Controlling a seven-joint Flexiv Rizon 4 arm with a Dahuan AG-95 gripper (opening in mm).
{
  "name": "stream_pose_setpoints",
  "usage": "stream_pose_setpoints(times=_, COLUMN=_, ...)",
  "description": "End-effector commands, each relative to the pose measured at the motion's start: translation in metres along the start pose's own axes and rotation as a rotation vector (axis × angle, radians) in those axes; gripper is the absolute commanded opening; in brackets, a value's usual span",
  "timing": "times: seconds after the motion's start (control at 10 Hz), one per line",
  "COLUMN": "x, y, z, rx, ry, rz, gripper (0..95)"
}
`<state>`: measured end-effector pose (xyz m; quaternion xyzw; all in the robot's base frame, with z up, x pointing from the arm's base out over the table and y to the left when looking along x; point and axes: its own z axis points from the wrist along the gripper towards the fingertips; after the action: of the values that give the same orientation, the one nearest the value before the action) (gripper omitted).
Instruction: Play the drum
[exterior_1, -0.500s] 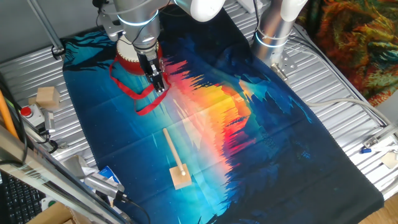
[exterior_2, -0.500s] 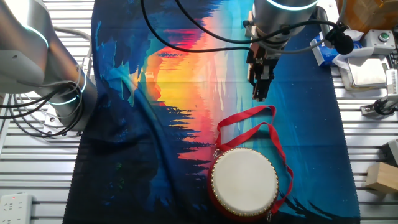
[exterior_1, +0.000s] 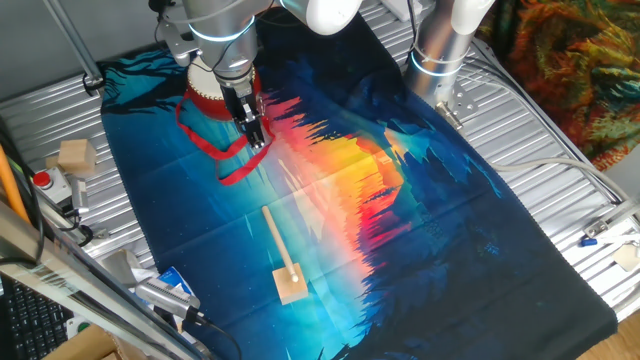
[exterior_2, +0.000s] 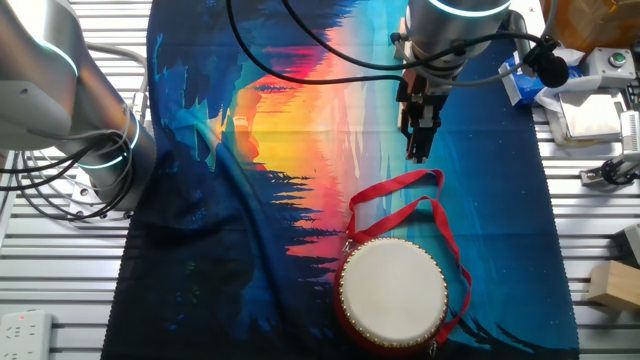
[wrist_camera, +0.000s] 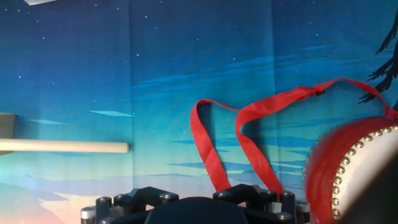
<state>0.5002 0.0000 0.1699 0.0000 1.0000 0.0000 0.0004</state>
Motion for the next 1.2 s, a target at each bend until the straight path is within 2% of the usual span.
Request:
stream_pose_setpoints(times=0.1, x=0.0002, y=0.0, z=-0.0001, rx=0.15, ry=-0.011, rz=-0.174, gripper=0.0)
stream_pose_setpoints(times=0.2, x=0.0002, y=0.0, z=-0.0003, rx=0.077, ry=-0.005, rz=-0.155, gripper=0.0)
stream_pose_setpoints(times=0.3, x=0.0002, y=0.0001, z=-0.0004, rx=0.052, ry=-0.003, rz=-0.144, gripper=0.0)
stream_pose_setpoints(times=0.4, x=0.0002, y=0.0001, z=-0.0008, rx=0.099, ry=0.008, rz=-0.201, gripper=0.0)
stream_pose_setpoints(times=0.5, x=0.0, y=0.0004, z=-0.0021, rx=0.118, ry=0.013, rz=-0.278, gripper=0.0)
stream_pose_setpoints(times=0.6, x=-0.0003, y=0.0009, z=-0.0048, rx=0.112, ry=0.02, rz=-0.421, gripper=0.0)
stream_pose_setpoints(times=0.7, x=-0.0004, y=0.0012, z=-0.0059, rx=0.106, ry=0.023, rz=-0.488, gripper=0.0)
stream_pose_setpoints(times=0.8, x=-0.0006, y=0.0016, z=-0.0077, rx=0.077, ry=0.023, rz=-0.652, gripper=0.0)
stream_pose_setpoints(times=0.9, x=-0.0006, y=0.0017, z=-0.0081, rx=0.041, ry=0.012, rz=-0.687, gripper=0.0)
stream_pose_setpoints(times=1.0, x=-0.0005, y=0.0018, z=-0.0087, rx=0.025, ry=0.001, rz=-0.74, gripper=0.0)
stream_pose_setpoints(times=1.1, x=-0.0006, y=0.0019, z=-0.0092, rx=0.013, ry=-0.004, rz=-0.762, gripper=0.0)
stream_pose_setpoints(times=1.2, x=-0.0006, y=0.002, z=-0.0092, rx=0.016, ry=-0.003, rz=-0.767, gripper=0.0)
